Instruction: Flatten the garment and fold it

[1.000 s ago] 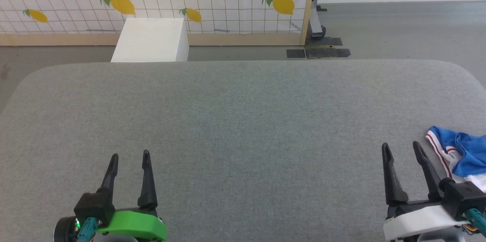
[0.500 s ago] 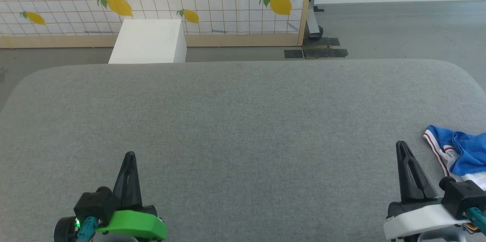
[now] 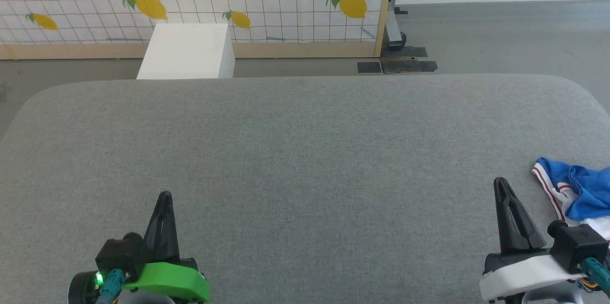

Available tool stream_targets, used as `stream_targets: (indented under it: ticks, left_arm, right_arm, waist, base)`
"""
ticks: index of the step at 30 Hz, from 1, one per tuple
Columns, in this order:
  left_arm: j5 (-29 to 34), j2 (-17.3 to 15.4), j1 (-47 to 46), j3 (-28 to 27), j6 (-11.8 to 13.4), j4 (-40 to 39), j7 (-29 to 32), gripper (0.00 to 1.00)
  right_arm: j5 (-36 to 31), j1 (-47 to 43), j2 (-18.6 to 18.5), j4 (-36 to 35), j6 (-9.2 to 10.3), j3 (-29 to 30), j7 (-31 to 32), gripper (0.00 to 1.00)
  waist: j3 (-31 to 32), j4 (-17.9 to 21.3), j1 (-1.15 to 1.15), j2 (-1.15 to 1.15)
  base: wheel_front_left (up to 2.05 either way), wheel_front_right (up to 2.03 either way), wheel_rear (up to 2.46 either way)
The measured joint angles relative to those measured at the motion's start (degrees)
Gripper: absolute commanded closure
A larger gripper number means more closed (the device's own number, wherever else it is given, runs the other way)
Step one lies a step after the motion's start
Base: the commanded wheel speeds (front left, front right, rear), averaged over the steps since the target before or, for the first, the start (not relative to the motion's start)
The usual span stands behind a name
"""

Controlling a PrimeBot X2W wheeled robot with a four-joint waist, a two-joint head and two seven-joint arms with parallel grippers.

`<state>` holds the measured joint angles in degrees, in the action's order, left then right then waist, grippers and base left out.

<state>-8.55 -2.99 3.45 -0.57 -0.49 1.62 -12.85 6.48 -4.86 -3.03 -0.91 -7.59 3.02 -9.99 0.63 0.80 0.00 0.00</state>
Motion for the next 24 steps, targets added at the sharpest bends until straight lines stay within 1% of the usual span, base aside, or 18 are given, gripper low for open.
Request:
stream_targets:
  ticks: [18, 24]
  left_arm:
    - [0.77, 0.0, -0.12, 0.09, 0.03, -0.23, 2.18, 1.0]
    - [1.93, 0.0, -0.23, 0.13, 0.03, -0.29, 2.76, 1.0]
  right_arm:
    - [-1.01, 0.2, 0.01, 0.08, 0.0, -0.52, 1.75, 1.0]
    - [-1.34, 0.43, 0.01, 0.11, 0.0, -0.64, 2.32, 1.0]
  waist:
    - [-0.11, -0.13, 0.0, 0.0]
    - [-0.14, -0.18, 0.0, 0.0]
  base:
    - [0.0, 0.0, 0.0]
    - [0.0, 0.0, 0.0]
